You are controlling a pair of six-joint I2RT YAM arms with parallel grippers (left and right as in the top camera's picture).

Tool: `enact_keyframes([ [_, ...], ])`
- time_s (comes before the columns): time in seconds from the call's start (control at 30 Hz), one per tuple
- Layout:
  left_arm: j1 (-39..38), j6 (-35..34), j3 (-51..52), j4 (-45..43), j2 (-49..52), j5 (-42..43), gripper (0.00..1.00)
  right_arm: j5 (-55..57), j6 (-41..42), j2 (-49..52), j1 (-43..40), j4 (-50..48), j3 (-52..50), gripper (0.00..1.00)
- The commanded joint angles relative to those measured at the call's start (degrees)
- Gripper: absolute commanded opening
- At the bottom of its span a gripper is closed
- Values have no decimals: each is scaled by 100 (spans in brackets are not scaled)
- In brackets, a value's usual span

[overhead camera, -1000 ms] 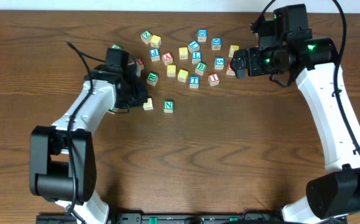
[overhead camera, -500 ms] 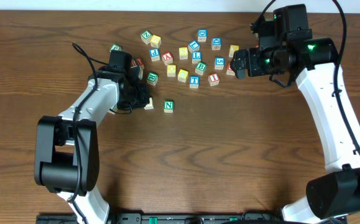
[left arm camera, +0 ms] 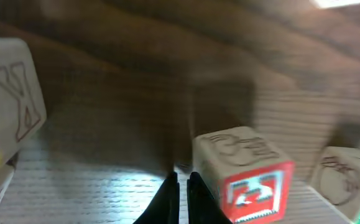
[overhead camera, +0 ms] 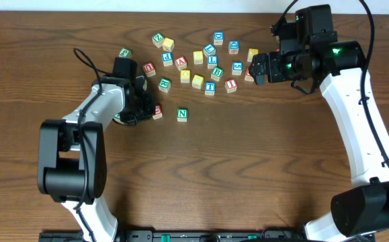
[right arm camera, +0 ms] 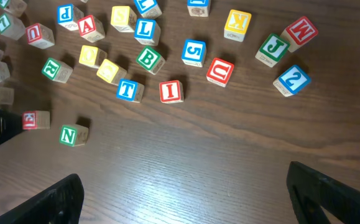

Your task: Spell out NEURIPS

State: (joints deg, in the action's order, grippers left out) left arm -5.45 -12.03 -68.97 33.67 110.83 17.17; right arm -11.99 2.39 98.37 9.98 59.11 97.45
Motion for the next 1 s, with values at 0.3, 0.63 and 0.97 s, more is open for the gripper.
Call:
enact_keyframes([
  [0.3,2,83,-170,212,-184,-308,7,2,55,-20,24,20,96,99],
  [0.63,-120,343,-168,-323,-330,-306,8,0,55,-20,26,-52,96,99],
  [0.97,-470,466,-164,-485,-323,-289,8,2,55,-20,26,7,96,99],
])
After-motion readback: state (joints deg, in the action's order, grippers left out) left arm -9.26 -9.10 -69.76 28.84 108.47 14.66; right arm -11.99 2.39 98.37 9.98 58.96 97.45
